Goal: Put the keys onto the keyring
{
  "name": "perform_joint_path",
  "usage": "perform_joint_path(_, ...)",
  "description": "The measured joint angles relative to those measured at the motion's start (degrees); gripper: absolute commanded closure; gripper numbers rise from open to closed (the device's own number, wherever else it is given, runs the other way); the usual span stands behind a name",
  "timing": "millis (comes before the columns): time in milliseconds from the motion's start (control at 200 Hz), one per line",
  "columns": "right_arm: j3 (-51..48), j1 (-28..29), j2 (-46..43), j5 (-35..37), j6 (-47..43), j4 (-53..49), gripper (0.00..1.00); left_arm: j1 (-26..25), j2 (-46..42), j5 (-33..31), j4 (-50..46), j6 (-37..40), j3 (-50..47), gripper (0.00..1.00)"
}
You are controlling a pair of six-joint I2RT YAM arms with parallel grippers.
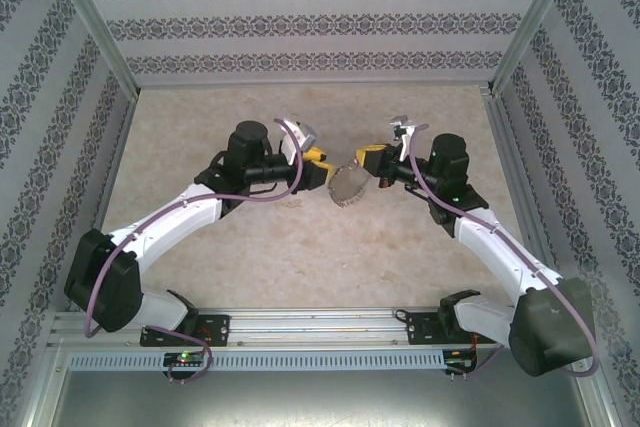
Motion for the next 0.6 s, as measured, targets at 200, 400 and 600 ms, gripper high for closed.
perform_joint_path(200, 0.0, 0.68, -2.43, 3.02, 0.81, -1.42, 1.0, -2.47, 0.0, 2.01, 6.1, -4.59, -6.32, 0.56)
perform_joint_path(400, 0.0, 3.28, -3.17, 8.13, 0.81, -3.82, 1.0, -7.89, -1.99, 0.83, 10.08, -7.69, -8.76, 0.56)
perform_joint_path(600, 0.02, 5.55, -3.06, 13.31, 0.2, -7.08, 1.0, -10.88, -5.86, -1.64, 11.54, -8.92, -9.14, 0.55)
